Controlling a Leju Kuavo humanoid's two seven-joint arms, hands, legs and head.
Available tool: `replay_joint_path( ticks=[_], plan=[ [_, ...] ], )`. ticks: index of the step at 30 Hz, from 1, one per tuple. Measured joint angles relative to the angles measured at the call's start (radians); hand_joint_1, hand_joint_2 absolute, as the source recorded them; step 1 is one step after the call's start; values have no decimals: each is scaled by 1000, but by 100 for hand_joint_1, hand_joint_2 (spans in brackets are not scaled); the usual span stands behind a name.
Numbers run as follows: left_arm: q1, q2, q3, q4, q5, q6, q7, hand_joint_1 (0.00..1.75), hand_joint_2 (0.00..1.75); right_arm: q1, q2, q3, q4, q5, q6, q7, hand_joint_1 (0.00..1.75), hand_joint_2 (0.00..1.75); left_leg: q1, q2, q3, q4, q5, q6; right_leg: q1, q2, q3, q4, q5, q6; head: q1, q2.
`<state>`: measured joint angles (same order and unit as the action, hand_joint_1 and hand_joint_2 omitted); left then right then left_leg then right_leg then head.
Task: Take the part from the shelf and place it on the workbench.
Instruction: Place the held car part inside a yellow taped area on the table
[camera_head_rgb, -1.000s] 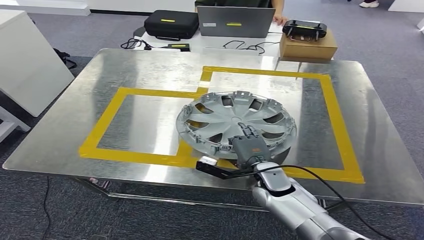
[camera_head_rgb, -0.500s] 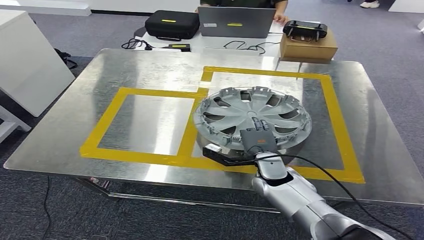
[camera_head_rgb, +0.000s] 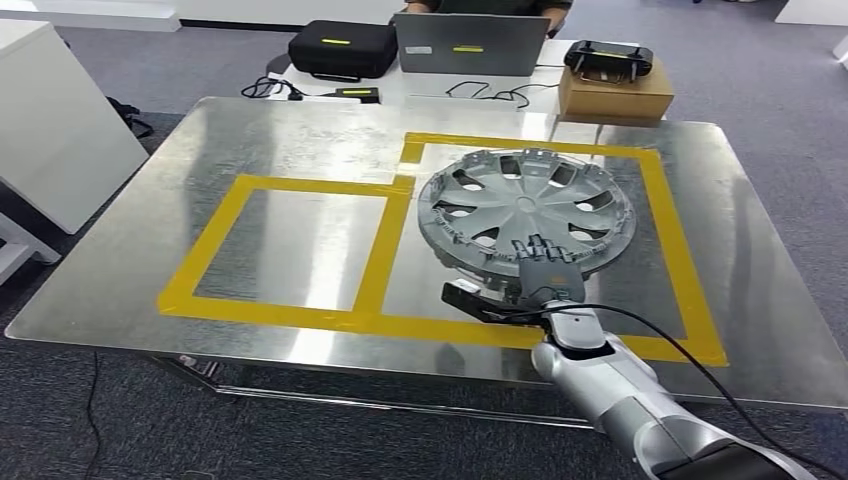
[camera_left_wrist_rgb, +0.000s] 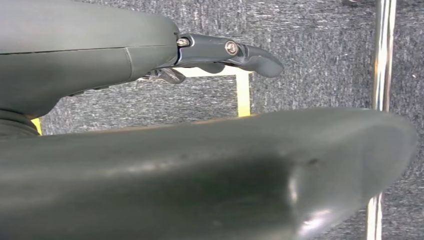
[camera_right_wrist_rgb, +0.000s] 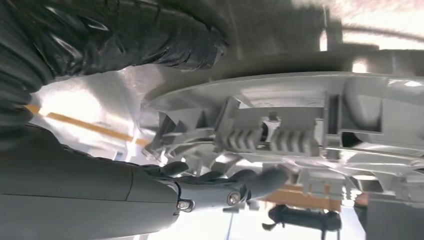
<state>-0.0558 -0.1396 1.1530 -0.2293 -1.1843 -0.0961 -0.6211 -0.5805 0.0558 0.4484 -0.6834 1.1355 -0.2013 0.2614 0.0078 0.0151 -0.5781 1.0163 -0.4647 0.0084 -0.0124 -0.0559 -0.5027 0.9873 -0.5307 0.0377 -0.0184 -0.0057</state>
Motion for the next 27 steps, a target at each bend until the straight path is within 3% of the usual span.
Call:
replay_joint_path(
  ticks=[7,11,15,22,27],
  plan=[
    [3,0,1,0,0,-9,-9,0,0,19,-2,-30,-31,-69,9,-132,0,175,0,0,0,0,0,0,0,1,3,0,0,0,0,0],
    [6,0,1,0,0,-12,-12,0,0,34,-10,-31,-76,-84,27,-153,0,0,0,1,-1,0,0,0,1,2,9,0,0,0,0,0],
    [7,0,2,0,0,-12,-20,0,0,49,-23,-26,-120,-96,49,-166,0,175,0,1,-2,0,0,0,1,2,9,0,0,0,0,0],
    [14,0,22,0,6,-12,-28,0,0,93,-75,-18,-288,-192,36,-180,0,175,0,1,-3,0,-1,0,0,1,7,0,0,0,0,0],
    [23,-6,43,0,31,-9,-52,0,0,278,-84,-81,-552,-526,-125,-419,0,175,0,-1,-3,0,-4,1,0,-3,4,0,-5,0,0,0]
  ],
)
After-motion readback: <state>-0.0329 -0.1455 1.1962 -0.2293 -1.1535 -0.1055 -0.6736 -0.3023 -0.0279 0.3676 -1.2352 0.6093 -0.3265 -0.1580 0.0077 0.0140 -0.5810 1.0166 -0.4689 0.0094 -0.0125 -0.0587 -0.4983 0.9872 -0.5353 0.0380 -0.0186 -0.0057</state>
